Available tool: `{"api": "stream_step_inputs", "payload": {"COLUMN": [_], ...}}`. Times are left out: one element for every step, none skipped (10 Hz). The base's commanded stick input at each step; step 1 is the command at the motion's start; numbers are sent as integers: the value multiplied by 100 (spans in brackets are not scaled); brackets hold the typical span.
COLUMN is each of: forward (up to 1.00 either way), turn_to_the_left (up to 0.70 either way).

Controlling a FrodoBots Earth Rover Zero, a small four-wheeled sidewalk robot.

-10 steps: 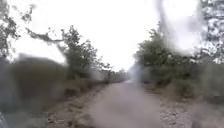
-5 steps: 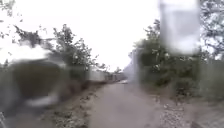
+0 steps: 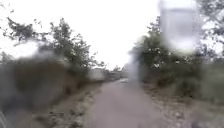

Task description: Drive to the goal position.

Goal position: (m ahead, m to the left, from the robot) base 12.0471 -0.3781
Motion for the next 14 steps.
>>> {"api": "stream_step_inputs", "payload": {"forward": [70,70,70,70,70,70,70,70,70,70,70,70,70,70], "turn_to_the_left": [0,0,0,0,0,0,0,0,0,0,0,0,0,0]}}
